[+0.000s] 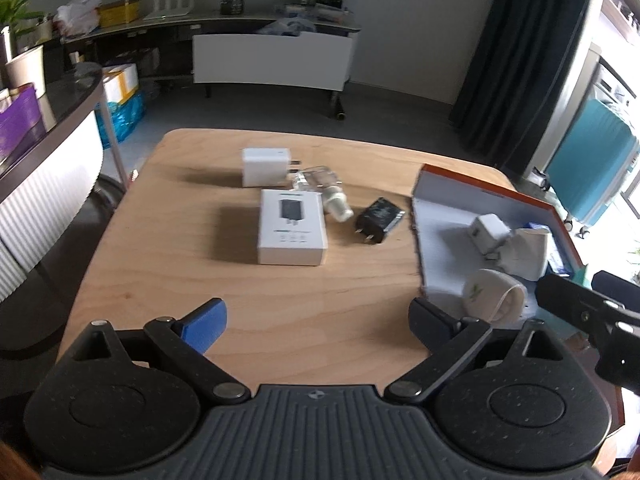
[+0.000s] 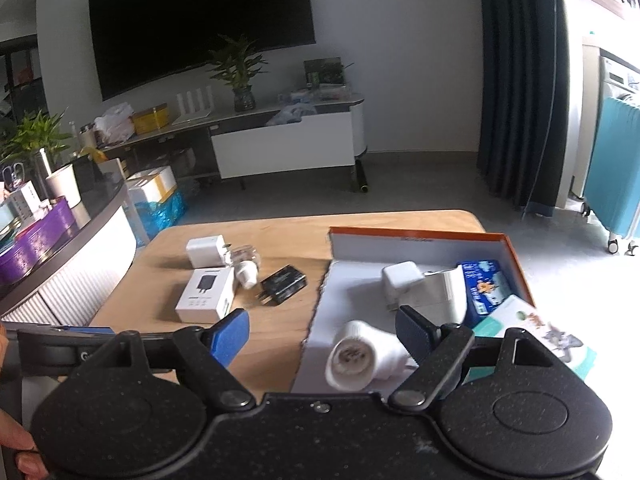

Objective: Organize rigid objects
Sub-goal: 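Withdraw both tools from the lid toward the white UGREEN charger box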

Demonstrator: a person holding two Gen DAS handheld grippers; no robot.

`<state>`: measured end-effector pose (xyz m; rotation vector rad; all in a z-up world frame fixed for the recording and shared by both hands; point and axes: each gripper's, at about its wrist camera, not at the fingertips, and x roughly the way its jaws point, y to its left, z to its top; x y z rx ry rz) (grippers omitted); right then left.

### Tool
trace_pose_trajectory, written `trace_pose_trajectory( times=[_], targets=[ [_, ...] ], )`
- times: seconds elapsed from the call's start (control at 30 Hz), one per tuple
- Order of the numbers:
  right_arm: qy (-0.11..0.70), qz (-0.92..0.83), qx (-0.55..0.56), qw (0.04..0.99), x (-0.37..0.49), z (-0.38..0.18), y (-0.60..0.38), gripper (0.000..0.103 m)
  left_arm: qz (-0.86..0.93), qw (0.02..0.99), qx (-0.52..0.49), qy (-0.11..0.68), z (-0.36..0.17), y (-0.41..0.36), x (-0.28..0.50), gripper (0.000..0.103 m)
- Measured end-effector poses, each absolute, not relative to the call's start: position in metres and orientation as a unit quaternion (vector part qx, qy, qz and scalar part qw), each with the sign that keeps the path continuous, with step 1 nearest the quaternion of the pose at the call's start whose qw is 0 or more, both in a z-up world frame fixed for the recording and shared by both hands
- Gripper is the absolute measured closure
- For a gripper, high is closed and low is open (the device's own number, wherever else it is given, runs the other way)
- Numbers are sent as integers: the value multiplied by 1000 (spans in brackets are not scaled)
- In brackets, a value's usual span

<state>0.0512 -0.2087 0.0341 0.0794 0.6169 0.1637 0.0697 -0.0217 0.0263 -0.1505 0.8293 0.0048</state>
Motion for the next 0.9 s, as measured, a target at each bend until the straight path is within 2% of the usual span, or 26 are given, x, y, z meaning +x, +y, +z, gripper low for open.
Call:
trace_pose_trajectory(
  times=[0.9],
  targets=[
    [318,110,22,941,57,27,-179,5,25,911,-88,401,25,6,71,3]
  ],
)
